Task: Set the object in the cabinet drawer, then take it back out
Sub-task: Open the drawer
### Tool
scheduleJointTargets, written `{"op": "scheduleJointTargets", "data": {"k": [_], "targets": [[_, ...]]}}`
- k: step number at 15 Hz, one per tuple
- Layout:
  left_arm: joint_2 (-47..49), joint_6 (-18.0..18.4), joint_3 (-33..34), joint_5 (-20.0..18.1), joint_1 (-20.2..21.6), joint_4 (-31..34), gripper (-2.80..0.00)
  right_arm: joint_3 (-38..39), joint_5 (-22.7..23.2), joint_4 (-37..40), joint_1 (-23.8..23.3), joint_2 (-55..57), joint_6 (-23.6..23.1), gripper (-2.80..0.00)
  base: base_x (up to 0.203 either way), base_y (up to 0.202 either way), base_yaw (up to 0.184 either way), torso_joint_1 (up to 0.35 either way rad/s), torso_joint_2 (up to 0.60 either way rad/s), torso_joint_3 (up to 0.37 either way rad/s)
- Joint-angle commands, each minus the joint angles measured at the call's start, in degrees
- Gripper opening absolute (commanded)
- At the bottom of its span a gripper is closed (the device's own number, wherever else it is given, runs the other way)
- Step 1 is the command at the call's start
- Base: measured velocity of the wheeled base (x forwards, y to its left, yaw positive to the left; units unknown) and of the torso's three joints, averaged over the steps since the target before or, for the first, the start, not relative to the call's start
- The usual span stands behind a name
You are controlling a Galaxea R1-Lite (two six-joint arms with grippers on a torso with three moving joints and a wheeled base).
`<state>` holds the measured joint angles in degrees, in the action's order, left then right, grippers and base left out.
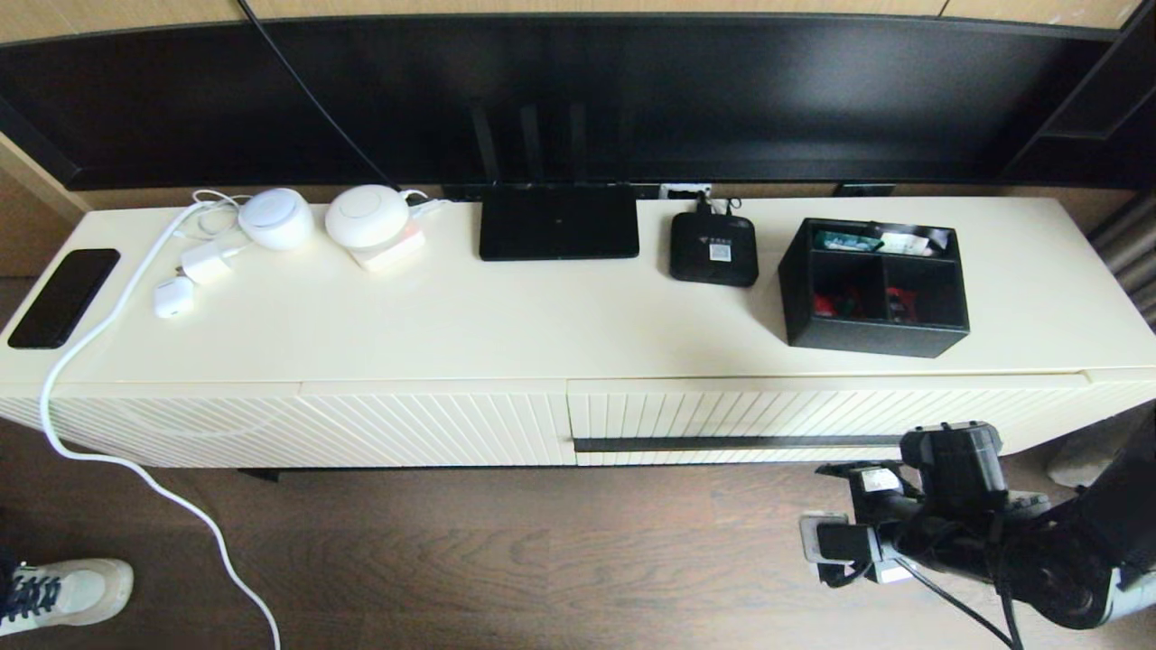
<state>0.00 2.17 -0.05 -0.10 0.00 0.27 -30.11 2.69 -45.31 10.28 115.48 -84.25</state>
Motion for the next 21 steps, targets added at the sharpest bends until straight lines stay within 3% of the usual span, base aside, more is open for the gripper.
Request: {"op": "scheduleJointTargets", "data": {"k": [1,7,12,21], "targets": [[0.0,0.03,-0.04,0.01,0.0,0.0,-2.8,-2.32,0.19,-0.33,-0.52,2.72,1.08,0.0,0.0,0.0,0.0,0.0,0.0,0.0],[0.04,0.03,0.0,0.01,0.0,0.0,-2.8,-7.17,0.71,-2.67,-0.87,6.71,4.12,0.0,0.0,0.0,0.0,0.0,0.0,0.0],[0.0,0.03,0.05,0.01,0.0,0.0,-2.8,-8.46,2.69,-6.5,-1.08,9.84,4.07,0.0,0.0,0.0,0.0,0.0,0.0,0.0],[0.01,0.03,0.04,0.01,0.0,0.0,-2.8,-9.3,3.94,-6.71,-2.72,12.47,3.48,0.0,0.0,0.0,0.0,0.0,0.0,0.0]]}}
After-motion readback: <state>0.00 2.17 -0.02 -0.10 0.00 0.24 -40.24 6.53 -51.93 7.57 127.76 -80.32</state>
